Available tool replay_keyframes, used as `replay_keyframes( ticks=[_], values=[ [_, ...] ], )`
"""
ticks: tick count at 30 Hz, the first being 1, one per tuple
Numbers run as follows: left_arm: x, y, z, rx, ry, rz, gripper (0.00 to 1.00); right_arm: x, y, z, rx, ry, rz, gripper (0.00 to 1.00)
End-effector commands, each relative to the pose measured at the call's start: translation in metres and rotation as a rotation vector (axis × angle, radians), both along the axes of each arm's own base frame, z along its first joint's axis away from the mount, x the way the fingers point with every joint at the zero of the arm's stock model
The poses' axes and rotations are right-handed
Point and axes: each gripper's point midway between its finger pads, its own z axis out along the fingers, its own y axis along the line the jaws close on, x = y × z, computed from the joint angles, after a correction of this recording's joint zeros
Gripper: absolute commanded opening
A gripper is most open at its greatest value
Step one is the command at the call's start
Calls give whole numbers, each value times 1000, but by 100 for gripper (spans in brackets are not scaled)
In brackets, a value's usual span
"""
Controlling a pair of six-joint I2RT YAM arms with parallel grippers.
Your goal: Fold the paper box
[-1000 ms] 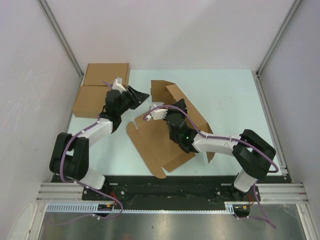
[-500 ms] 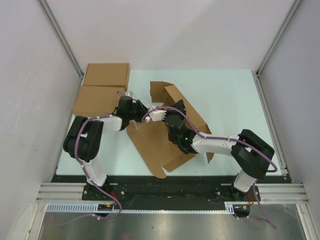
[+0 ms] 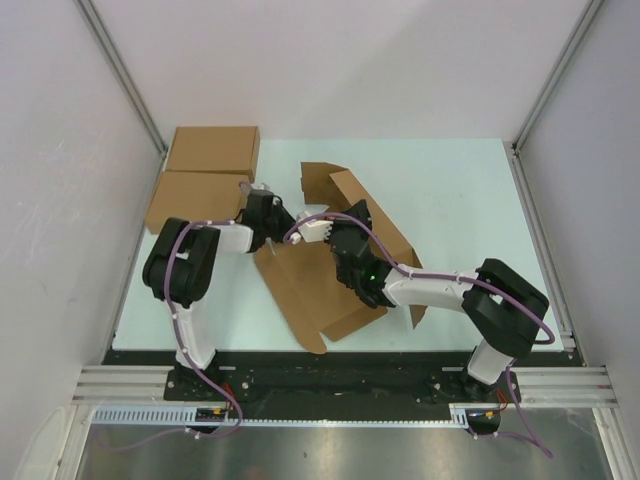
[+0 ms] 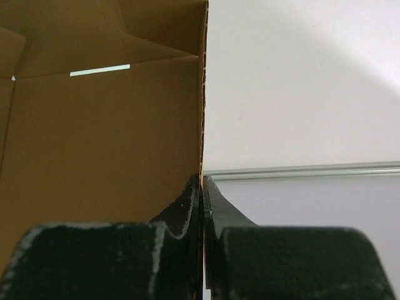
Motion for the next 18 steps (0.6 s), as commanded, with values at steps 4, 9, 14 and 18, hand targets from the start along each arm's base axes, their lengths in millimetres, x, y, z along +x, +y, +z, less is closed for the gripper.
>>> replay_keyframes(
  ticks=[4,9,14,18],
  values=[
    [9,9,9,70,-19,7,26,-1,-5,17,63,-29,-21,0],
    [31,12,71,51,-148,23,29,-1,-7,19,65,-32,-24,1],
    [45,25,116,43,-238,71,30,-2,-7,20,66,-33,-21,1],
    [55,36,134,31,-286,125,30,-2,-5,18,63,-30,-13,1]
  ],
)
